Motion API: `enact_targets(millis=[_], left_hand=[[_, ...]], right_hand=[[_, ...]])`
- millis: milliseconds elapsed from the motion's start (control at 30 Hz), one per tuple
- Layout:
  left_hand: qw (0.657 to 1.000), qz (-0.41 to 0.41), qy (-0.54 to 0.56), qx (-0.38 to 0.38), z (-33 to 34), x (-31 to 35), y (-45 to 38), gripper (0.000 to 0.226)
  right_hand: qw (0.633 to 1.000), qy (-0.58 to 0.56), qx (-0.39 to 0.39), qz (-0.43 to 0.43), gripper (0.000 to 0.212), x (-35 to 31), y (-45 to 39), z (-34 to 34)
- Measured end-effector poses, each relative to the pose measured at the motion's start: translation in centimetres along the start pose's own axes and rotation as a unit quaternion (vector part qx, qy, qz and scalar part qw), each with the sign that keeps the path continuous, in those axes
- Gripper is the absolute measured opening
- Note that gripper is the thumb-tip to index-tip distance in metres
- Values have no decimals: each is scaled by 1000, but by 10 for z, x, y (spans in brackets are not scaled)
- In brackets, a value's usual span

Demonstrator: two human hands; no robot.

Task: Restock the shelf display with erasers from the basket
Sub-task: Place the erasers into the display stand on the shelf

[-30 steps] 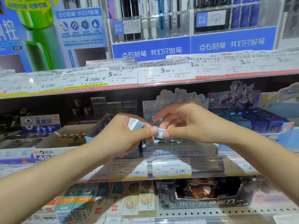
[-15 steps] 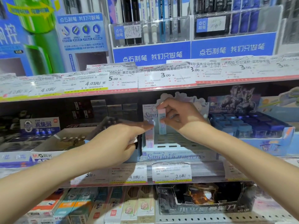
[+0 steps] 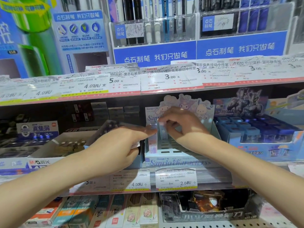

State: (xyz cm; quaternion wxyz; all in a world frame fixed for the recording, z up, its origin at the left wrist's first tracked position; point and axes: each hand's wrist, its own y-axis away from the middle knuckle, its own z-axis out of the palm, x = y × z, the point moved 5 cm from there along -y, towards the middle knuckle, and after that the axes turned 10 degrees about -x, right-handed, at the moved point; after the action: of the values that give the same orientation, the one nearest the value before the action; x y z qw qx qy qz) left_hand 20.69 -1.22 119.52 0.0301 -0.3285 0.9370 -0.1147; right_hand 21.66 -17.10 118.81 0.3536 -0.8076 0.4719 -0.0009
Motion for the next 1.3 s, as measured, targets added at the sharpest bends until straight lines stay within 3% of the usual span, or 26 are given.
enact_targets(millis=[167, 433, 667, 733, 767, 800, 900, 1000, 1100, 1300], left_hand=[[1000, -11, -13, -8, 1, -3, -2, 70], [1000, -1, -13, -22, -2, -3, -1, 69], [997, -3, 56, -43, -2, -2, -2, 68], [997, 2, 65, -41, -5, 0, -2, 58], [996, -12, 85, -5, -9, -1, -1, 55], [995, -19, 97, 30, -12, -3, -1, 32], [984, -16, 161, 75, -20, 2, 1, 17], [954, -19, 299, 25, -20, 7, 3, 29], [901, -4, 423, -97, -8, 18, 0, 11], [801, -8, 559, -214, 12, 27, -2, 18]], right_hand=[[999, 28, 21, 11, 51, 1, 1, -5], [998, 31, 31, 50, 36, 10, -3, -9], [993, 61, -94, 42, 48, 4, -2, 3], [992, 64, -104, 44, 57, 3, -2, 0], [992, 63, -103, 47, 62, 3, -1, -2], [993, 58, -91, 51, 64, 1, 1, -5], [1000, -8, -8, 28, 52, -14, 11, -17], [993, -119, 13, 1, 34, -39, 16, -21], [978, -209, -9, -21, 21, -60, 16, -20], [970, -237, -53, -21, 19, -68, 21, -19]])
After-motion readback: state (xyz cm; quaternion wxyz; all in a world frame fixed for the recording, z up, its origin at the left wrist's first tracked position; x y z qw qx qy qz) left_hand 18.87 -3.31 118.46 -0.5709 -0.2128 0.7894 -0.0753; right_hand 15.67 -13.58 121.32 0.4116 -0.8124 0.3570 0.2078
